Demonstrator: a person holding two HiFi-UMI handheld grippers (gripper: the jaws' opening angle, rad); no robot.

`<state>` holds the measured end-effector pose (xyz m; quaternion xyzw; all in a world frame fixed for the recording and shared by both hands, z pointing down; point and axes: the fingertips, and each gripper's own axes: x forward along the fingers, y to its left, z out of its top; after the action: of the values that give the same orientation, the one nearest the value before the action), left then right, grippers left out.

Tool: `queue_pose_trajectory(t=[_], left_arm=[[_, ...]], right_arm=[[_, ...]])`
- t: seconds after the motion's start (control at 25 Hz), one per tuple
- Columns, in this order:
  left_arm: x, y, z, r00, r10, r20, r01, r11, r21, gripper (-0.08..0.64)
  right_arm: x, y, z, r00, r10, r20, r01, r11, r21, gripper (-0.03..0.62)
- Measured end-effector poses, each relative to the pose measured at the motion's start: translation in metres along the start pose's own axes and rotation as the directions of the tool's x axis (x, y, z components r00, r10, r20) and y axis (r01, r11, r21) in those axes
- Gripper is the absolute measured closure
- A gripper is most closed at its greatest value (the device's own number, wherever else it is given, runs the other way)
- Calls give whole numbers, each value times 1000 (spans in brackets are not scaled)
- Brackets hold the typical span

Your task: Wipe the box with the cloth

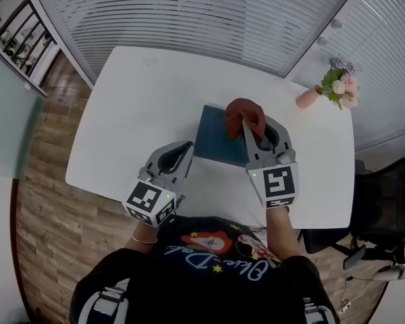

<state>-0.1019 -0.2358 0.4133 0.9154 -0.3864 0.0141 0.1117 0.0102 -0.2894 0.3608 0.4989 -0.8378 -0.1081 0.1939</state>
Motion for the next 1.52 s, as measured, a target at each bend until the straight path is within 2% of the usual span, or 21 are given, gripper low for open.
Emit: queue_pose_trajectory(t=[0.12, 0.24, 0.4, 0.56, 0.96, 1.28, 1.52], left_arm=[[-12, 3, -1, 1000, 19, -2, -19, 1000, 15, 557], [-26, 10, -4, 997, 79, -11, -79, 996, 41, 557], [-41, 19, 0, 985, 172, 20, -172, 985, -2, 557], [-44, 15, 3, 980, 197, 17, -197, 980, 1, 557], [-19, -23, 0, 989, 142, -31, -141, 990, 8, 557], [10, -56, 1, 997, 54, -58, -53, 998, 27, 557], [27, -76, 2, 997, -11, -77, 14, 999, 45, 557]], right_arm=[[17, 35, 21, 994, 83, 75, -85, 996, 31, 554], [35, 71, 23, 979, 179, 93, -182, 983, 30, 554], [46, 99, -2, 961, 273, 36, -275, 958, 78, 554], [44, 105, -30, 952, 305, -29, -299, 947, 118, 554], [6, 66, -86, 962, 238, -136, -213, 961, 176, 554], [-32, 14, -122, 974, 122, -193, -76, 970, 230, 554], [-60, -14, -143, 972, 39, -234, 22, 968, 250, 554]])
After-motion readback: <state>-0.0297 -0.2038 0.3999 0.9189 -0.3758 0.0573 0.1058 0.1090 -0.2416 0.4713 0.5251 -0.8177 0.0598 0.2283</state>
